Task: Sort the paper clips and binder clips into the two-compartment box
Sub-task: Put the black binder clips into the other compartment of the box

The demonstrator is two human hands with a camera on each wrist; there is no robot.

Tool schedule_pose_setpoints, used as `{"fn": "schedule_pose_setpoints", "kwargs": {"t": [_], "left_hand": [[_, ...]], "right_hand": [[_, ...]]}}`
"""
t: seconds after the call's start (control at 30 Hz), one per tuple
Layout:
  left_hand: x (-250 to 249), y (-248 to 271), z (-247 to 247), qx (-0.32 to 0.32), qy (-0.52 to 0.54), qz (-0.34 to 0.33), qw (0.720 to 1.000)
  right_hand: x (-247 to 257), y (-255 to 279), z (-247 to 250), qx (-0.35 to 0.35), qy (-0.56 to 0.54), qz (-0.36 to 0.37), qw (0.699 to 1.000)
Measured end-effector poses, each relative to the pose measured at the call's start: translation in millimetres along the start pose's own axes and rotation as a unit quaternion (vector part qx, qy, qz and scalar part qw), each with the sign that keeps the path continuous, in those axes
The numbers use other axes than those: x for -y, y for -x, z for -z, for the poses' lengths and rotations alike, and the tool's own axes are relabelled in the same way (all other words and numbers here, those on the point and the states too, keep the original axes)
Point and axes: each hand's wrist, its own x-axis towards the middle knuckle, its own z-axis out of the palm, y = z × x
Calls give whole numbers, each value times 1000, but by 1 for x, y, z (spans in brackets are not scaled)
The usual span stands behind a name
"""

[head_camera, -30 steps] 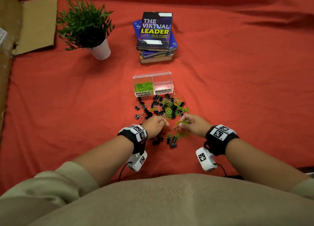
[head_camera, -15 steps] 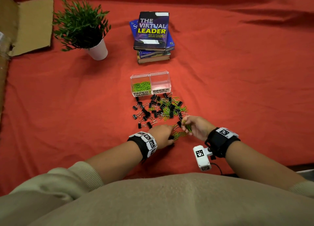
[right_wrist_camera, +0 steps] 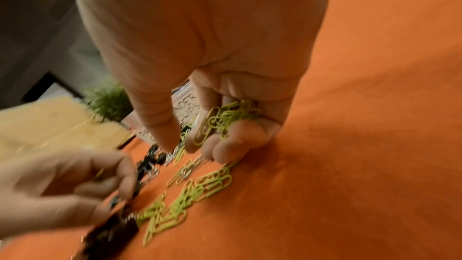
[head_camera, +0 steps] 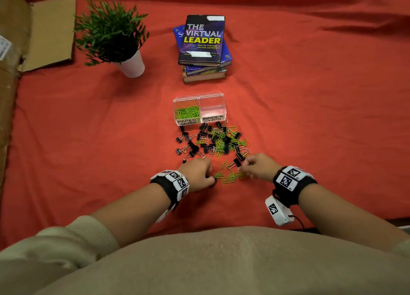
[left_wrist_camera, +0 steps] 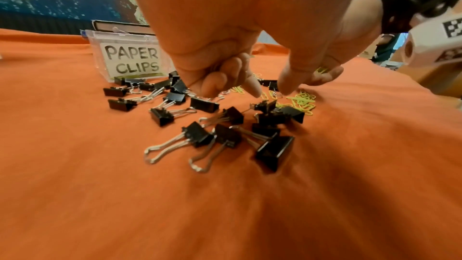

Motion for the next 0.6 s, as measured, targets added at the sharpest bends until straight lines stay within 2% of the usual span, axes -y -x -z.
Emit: {"fn": "schedule_pose_setpoints", "kwargs": {"t": [0.07, 0.17, 0.3, 0.6], "left_hand": [[-8, -4, -1, -20, -16, 10, 1000], [-21, -10, -8, -36, -42, 19, 998], [-31, -18, -16, -26, -71, 25, 997], [-29, -18, -16, 6, -86, 23, 996]], "right_hand": [[1, 1, -2, -17, 102, 20, 994], [4, 2, -5, -43, 163, 23, 985], [7, 1, -17, -55, 169, 9, 984], [16, 0, -45, -36, 239, 62, 968]]}}
